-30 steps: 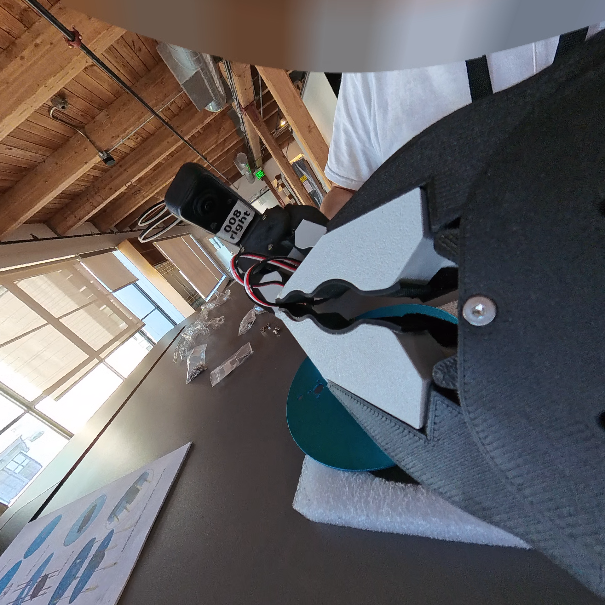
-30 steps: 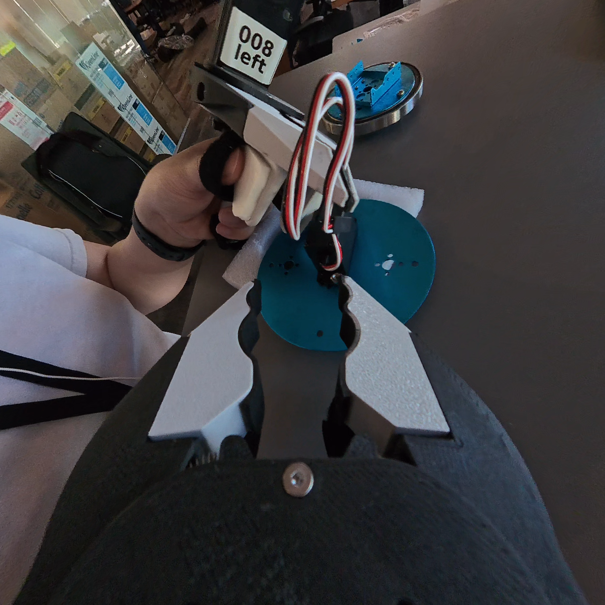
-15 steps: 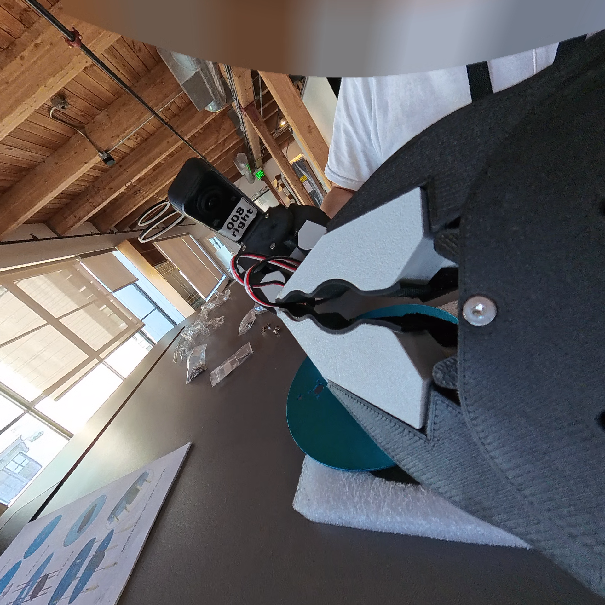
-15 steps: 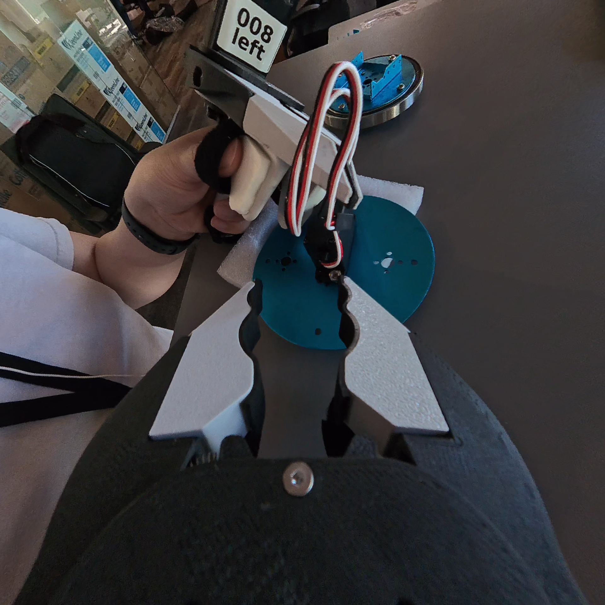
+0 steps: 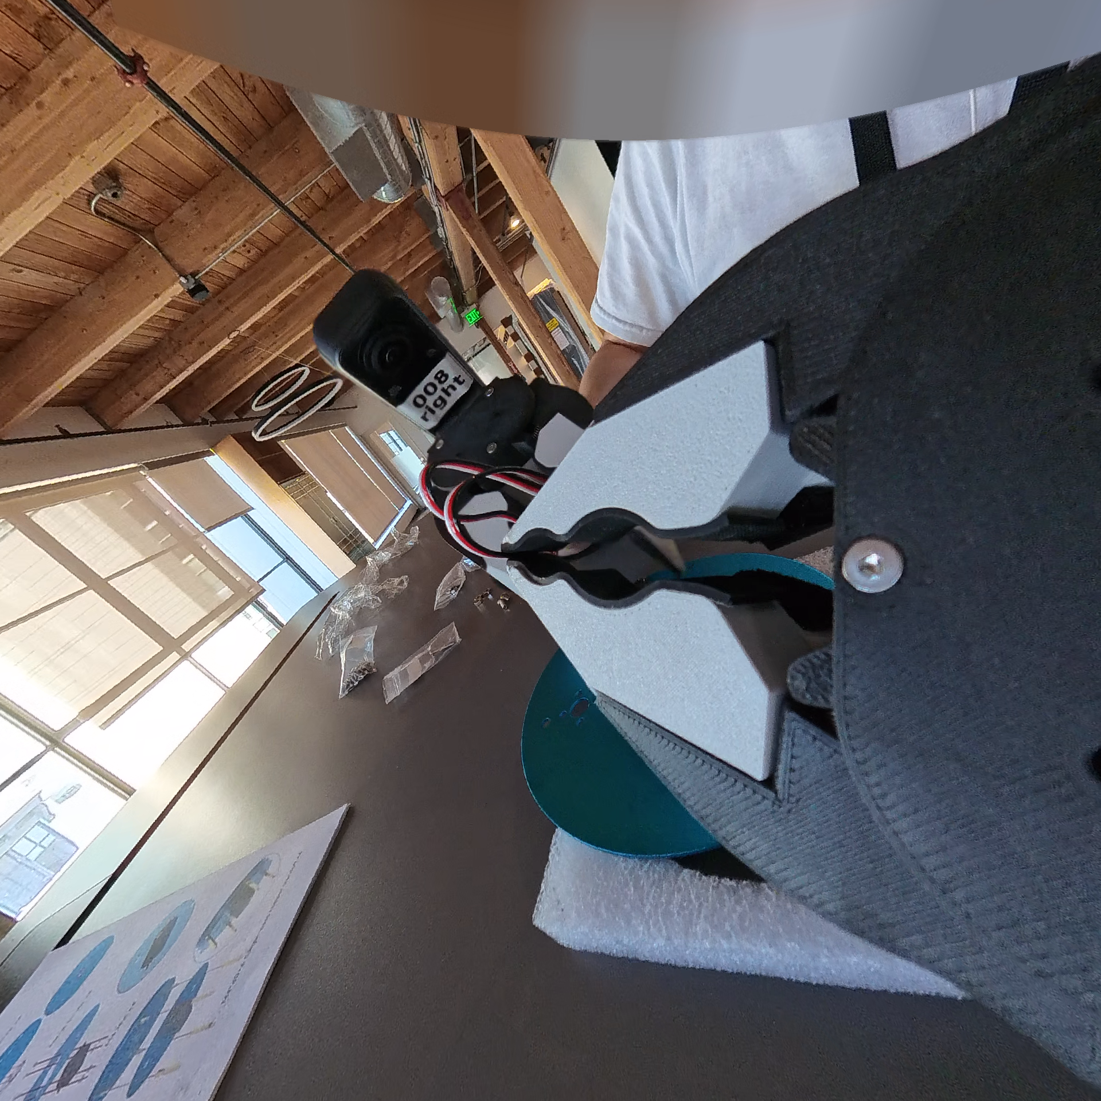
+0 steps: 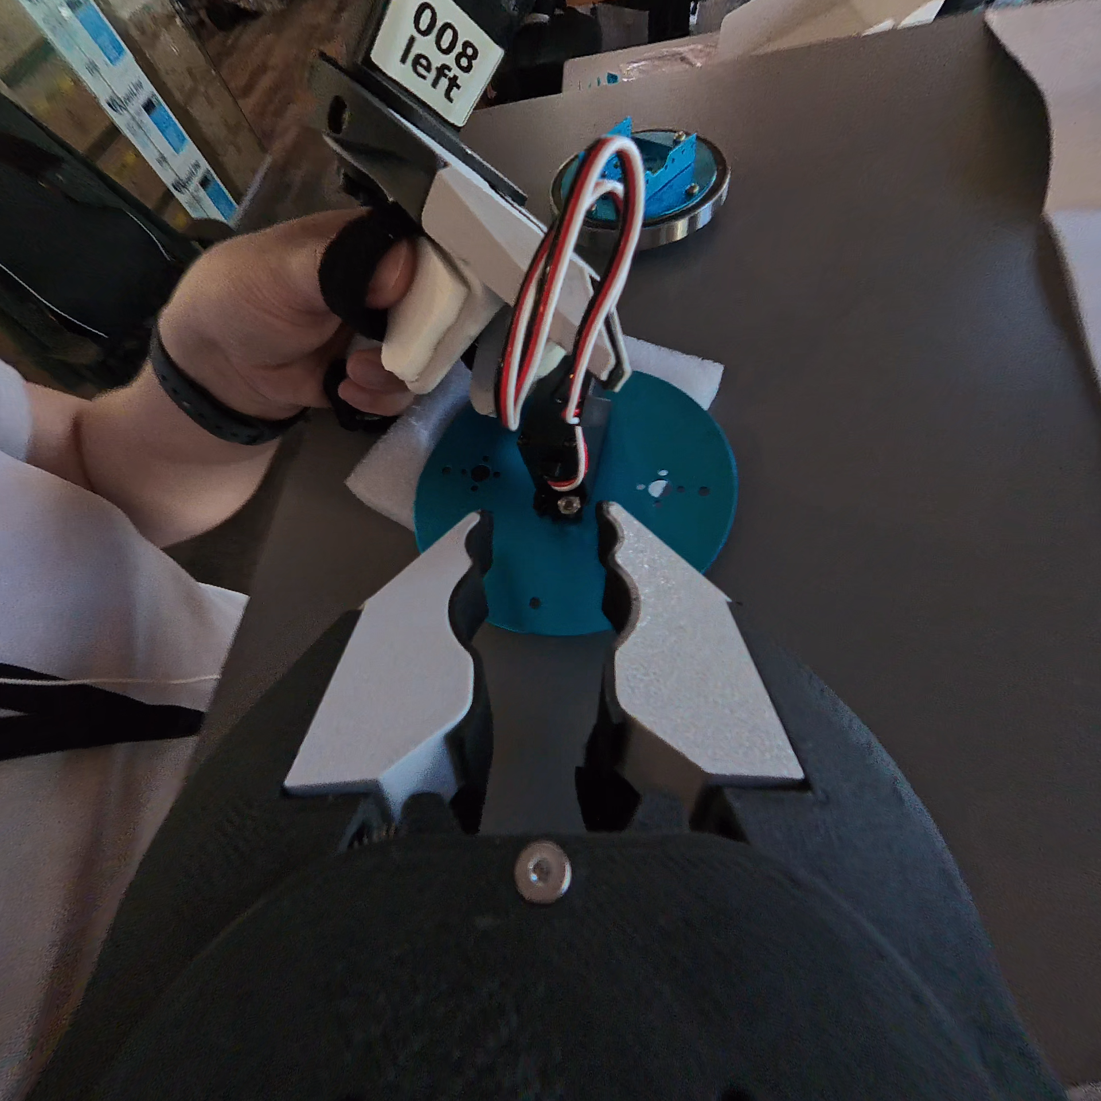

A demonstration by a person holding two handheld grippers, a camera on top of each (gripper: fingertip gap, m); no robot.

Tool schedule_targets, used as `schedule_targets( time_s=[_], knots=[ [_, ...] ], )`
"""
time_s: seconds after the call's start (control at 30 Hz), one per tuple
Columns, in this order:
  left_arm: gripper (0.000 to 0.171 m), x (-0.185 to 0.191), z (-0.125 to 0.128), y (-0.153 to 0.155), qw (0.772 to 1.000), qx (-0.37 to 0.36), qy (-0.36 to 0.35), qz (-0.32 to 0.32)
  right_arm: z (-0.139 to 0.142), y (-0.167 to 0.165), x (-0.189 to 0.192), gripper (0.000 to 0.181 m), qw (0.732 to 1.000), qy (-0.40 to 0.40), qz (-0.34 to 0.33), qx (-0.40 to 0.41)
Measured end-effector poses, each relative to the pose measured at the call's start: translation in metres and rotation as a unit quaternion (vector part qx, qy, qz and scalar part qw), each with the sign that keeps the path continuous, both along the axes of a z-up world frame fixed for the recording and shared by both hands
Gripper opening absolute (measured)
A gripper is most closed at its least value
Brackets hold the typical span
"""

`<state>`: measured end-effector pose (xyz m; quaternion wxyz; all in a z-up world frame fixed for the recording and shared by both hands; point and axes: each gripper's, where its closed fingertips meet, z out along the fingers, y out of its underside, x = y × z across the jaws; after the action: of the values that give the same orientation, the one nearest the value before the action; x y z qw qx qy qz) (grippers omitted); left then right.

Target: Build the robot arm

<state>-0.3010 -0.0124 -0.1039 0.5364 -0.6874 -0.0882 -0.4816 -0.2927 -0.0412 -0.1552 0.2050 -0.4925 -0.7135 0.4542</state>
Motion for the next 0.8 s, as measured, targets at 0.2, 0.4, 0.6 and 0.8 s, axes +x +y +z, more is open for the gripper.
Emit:
schedule_targets(
  time_s=[0.2,0.4,0.6,0.8],
  knots=[
    [0.000,0.0001,0.0000,0.0001,1.000,0.000,0.000,-0.001,0.0004,0.0063,-0.0047,0.021,0.998,0.024,0.020,0.055],
    [0.000,0.0002,0.0000,0.0001,1.000,0.000,0.000,-0.001,-0.0060,0.0059,-0.0071,0.013,0.997,0.017,0.029,0.067],
    [0.000,0.0004,-0.0001,0.0000,1.000,0.000,0.000,-0.002,-0.0083,0.0049,-0.0086,0.010,0.998,0.009,0.031,0.062],
    [0.000,0.0009,-0.0003,-0.0001,1.000,0.000,-0.001,-0.004,-0.0072,0.0039,-0.0080,0.005,0.998,0.001,0.029,0.053]
  ],
)
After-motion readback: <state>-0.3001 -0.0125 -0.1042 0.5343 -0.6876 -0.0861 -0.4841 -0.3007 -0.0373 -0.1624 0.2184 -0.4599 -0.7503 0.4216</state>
